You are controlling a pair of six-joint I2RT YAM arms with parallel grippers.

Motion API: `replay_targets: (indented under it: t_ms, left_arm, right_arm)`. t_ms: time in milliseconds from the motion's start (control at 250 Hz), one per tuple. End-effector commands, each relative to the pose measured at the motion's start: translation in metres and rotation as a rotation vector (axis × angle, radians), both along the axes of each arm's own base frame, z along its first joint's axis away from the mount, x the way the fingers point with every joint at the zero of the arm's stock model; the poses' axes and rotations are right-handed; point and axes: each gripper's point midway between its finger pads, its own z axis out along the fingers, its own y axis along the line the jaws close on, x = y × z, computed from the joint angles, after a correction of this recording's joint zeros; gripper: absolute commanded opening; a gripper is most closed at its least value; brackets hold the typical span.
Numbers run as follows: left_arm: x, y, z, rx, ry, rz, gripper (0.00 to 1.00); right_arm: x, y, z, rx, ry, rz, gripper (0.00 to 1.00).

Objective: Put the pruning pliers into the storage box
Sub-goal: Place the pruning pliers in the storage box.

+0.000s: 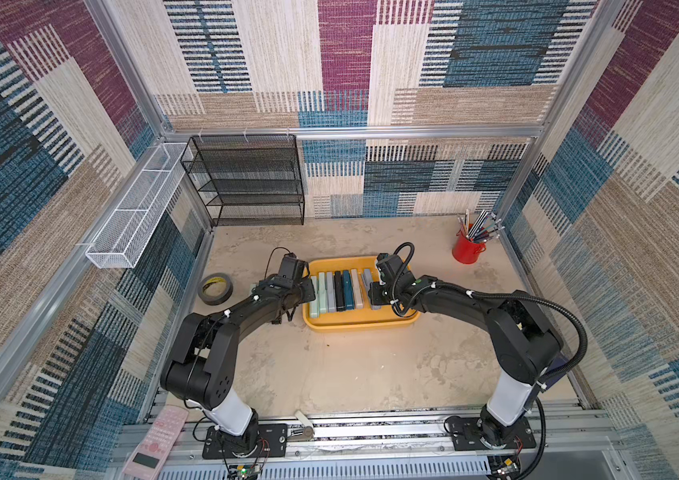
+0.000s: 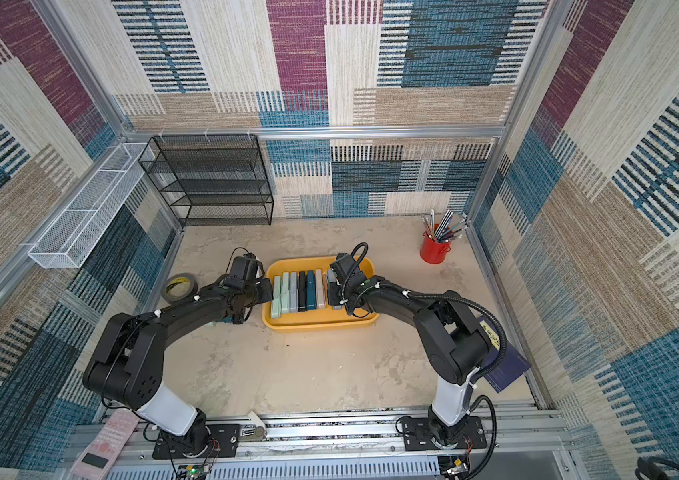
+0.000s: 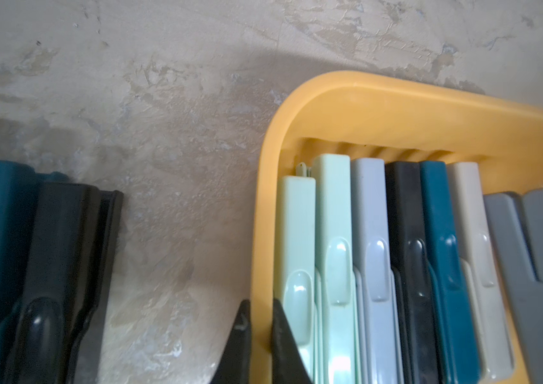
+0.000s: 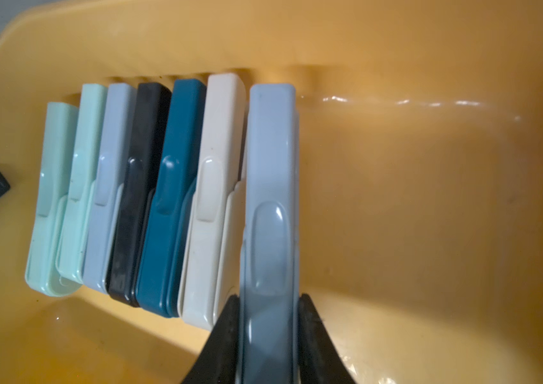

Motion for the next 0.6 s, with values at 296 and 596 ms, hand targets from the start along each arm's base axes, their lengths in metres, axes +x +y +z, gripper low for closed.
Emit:
replay_targets:
  t_ms: [296, 596]
  left_arm:
    - [-0.008, -0.002, -0.008, -0.015, 0.043, -0.003, 0.08]
    - [-0.011, 0.0, -0.01, -0.01, 0.046, -0.003, 0.09]
  right_arm:
    - [0.016, 0.012, -0.005, 0.073, -0.025, -0.061, 0.27]
    - [0.02, 0.015, -0.009, 0.092, -0.027, -0.077, 0.27]
